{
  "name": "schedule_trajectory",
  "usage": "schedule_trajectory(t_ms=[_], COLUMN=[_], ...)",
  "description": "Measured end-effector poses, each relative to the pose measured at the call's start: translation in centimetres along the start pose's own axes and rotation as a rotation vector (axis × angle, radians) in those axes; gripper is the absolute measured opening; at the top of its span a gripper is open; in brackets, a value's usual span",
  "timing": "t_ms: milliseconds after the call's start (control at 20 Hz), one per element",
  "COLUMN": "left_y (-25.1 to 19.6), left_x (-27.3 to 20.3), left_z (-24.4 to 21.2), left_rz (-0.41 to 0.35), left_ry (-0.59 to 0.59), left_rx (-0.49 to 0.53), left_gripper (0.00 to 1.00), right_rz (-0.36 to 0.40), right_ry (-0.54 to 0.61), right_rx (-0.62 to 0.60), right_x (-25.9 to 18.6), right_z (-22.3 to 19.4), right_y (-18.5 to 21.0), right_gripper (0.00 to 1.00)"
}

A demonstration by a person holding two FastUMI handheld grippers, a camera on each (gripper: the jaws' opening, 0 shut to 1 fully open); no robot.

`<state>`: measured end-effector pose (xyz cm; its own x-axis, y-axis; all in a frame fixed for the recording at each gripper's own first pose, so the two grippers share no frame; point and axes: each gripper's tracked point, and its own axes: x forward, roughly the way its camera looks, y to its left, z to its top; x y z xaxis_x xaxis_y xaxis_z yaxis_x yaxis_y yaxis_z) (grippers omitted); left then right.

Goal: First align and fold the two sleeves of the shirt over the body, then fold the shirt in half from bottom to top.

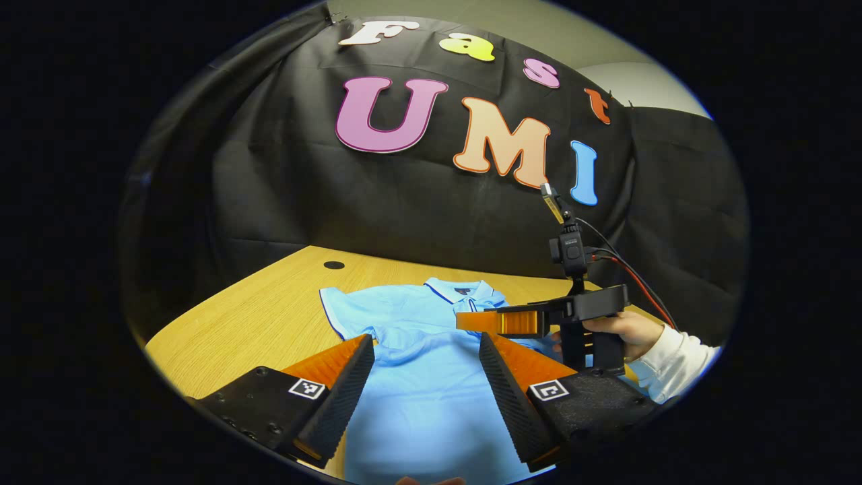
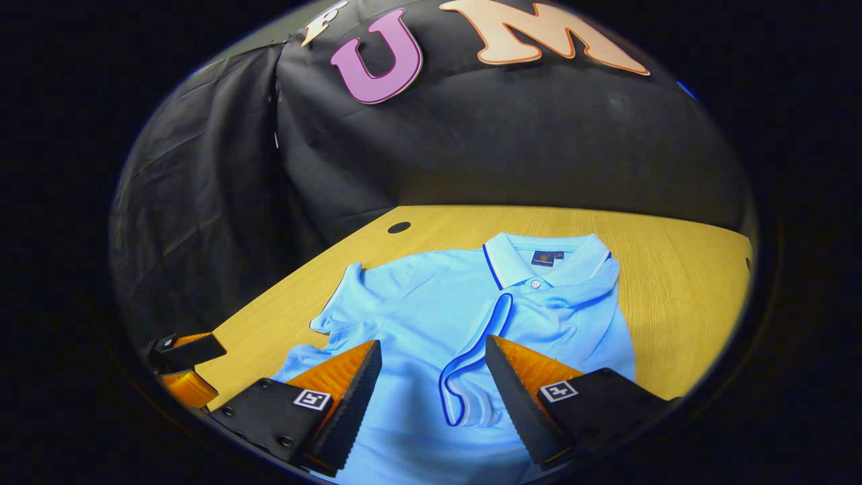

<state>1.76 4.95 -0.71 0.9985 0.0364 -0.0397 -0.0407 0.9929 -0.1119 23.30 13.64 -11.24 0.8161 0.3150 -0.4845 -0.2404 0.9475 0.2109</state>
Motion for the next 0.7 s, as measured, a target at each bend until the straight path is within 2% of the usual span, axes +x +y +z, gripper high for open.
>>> schedule_trajectory(t_ms=[250, 450, 700], left_y=[0.9, 1.9, 4.8], left_x=[0.4, 1.3, 3.3], left_z=[-0.7, -2.0, -1.2], left_rz=[0.012, 0.032, 0.096], left_ry=[0.022, 0.07, 0.112], left_rx=[0.001, -0.018, 0.015], left_gripper=[0.94, 0.94, 0.94], right_rz=[0.038, 0.01, -0.037], right_ry=[-0.032, -0.106, -0.188], right_rx=[0.022, -0.009, -0.069], right_x=[-4.0, -9.7, -17.4], right_z=[0.2, -0.2, -2.4], right_y=[0.3, -1.0, -2.6], right_gripper=[0.98, 0.98, 0.98])
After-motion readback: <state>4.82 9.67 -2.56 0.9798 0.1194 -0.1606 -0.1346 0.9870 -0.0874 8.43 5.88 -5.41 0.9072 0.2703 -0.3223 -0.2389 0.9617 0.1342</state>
